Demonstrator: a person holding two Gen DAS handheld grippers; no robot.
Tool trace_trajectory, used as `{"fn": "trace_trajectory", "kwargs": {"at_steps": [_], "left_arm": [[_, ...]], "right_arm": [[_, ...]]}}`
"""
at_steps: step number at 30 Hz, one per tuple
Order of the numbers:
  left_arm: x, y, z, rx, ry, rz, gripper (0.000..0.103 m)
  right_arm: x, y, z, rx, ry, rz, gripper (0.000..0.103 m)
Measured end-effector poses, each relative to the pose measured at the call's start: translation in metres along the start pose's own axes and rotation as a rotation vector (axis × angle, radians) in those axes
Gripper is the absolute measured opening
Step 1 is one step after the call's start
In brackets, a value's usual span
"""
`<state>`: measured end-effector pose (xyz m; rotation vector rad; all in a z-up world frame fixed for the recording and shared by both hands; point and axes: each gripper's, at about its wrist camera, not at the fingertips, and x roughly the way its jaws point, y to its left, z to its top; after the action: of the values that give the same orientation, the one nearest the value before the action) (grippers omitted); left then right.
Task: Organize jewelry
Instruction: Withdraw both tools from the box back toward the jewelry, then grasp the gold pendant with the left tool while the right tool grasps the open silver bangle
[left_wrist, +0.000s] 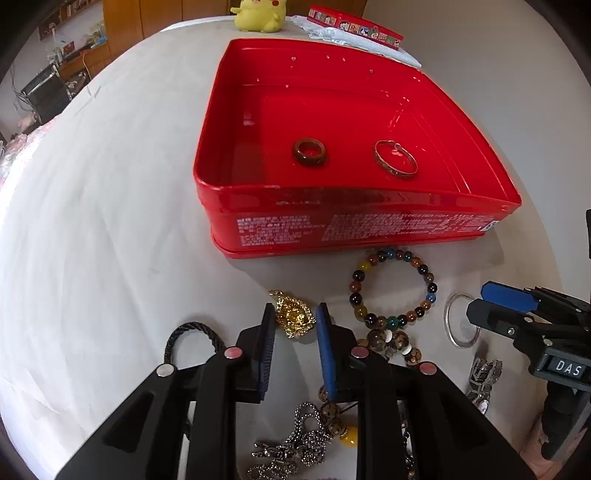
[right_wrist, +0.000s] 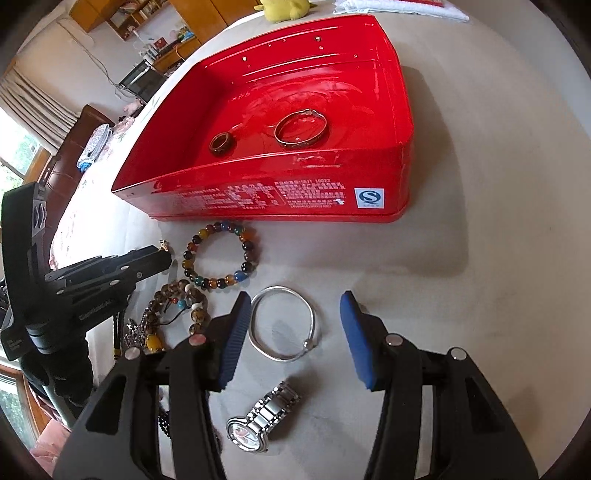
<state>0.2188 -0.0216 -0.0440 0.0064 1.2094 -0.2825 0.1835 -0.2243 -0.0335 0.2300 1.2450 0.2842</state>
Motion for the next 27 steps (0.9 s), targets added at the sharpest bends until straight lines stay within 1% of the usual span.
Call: {"fn": "trace_trajectory", "kwargs": {"at_steps": [5, 12, 20, 21, 23, 24, 25, 27], "left_arm": [[-0.004, 0.004, 0.0, -0.003, -0.007, 0.002, 0.022], [-0.016, 0.004, -0.004, 0.005, -0.03, 0.003, 0.022], [-0.024, 0.003, -0.007, 0.007, -0.033, 0.007, 0.022], [-0.024, 0.003, -0.007, 0.006, -0.034, 0.007, 0.022], [-0.025, 0.004, -0.007, 0.004, -0.035, 0.009, 0.022], [-0.025, 0.004, -0.008, 0.005, -0.035, 0.01, 0.022], [-0.025, 0.004, -0.008, 0.004, -0.034, 0.009, 0.022], [-0.025, 0.004, -0.007, 0.005, -0.032, 0.007, 0.022]], "right_arm": [[0.002, 0.0, -0.001, -0.004, 0.006, -0.01, 0.053], [0.004, 0.007, -0.003, -0.034, 0.008, -0.036, 0.059], [0.009, 0.022, -0.012, -0.103, 0.011, -0.084, 0.058], [0.01, 0.024, -0.014, -0.108, 0.006, -0.094, 0.057], [0.01, 0.028, -0.017, -0.121, -0.003, -0.115, 0.051], [0.01, 0.029, -0.018, -0.127, -0.008, -0.129, 0.046], [0.01, 0.029, -0.019, -0.129, -0.017, -0.14, 0.046], [0.009, 0.029, -0.02, -0.124, -0.019, -0.134, 0.045]]}}
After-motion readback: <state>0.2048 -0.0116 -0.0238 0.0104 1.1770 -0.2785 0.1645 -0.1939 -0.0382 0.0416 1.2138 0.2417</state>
